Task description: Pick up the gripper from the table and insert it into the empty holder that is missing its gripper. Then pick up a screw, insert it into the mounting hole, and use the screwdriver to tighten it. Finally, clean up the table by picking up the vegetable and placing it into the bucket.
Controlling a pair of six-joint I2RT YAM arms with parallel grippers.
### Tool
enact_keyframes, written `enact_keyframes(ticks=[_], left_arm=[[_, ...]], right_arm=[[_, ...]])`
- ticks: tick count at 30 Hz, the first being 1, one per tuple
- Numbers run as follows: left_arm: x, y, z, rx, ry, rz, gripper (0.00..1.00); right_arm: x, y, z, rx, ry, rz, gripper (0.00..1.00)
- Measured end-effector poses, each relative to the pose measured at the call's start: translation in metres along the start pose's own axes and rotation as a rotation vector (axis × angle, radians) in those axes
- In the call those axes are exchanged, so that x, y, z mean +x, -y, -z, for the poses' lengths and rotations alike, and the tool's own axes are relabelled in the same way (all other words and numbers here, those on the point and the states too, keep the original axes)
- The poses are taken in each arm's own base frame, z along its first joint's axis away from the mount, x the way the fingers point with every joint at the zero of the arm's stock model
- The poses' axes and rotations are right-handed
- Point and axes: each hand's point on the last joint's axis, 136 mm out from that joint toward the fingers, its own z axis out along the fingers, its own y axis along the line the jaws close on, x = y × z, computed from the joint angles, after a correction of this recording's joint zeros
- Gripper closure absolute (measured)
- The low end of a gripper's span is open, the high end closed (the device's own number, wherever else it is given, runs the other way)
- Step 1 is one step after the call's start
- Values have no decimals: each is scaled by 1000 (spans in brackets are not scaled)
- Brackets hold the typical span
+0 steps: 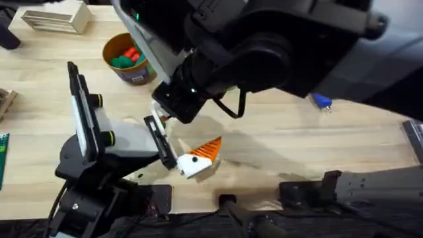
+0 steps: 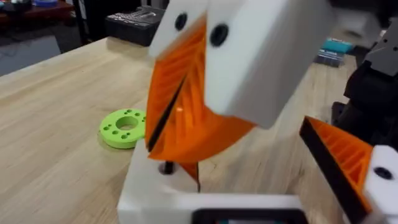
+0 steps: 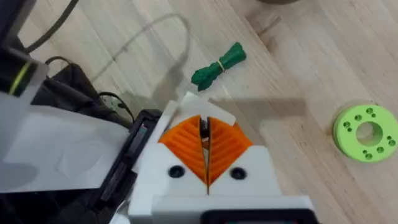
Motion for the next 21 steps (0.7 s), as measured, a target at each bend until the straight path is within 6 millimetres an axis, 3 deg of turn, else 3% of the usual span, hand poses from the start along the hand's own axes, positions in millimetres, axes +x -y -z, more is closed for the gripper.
enact_keyframes(ticks=[10,12,16,17,21], left_arm=[[0,0,0,0,0,0,14],[0,0,0,0,0,-1,14],[0,0,0,-1,0,-1,14],[0,0,0,-1,0,0,14],[0,0,0,0,0,0,14]], right_arm=[[0,0,0,0,0,1,975],[0,0,0,0,-1,0,823],[1,3,0,13,-4,1,254],[1,6,0,24,-3,1,164],[3,10,0,31,-15,-6,131]])
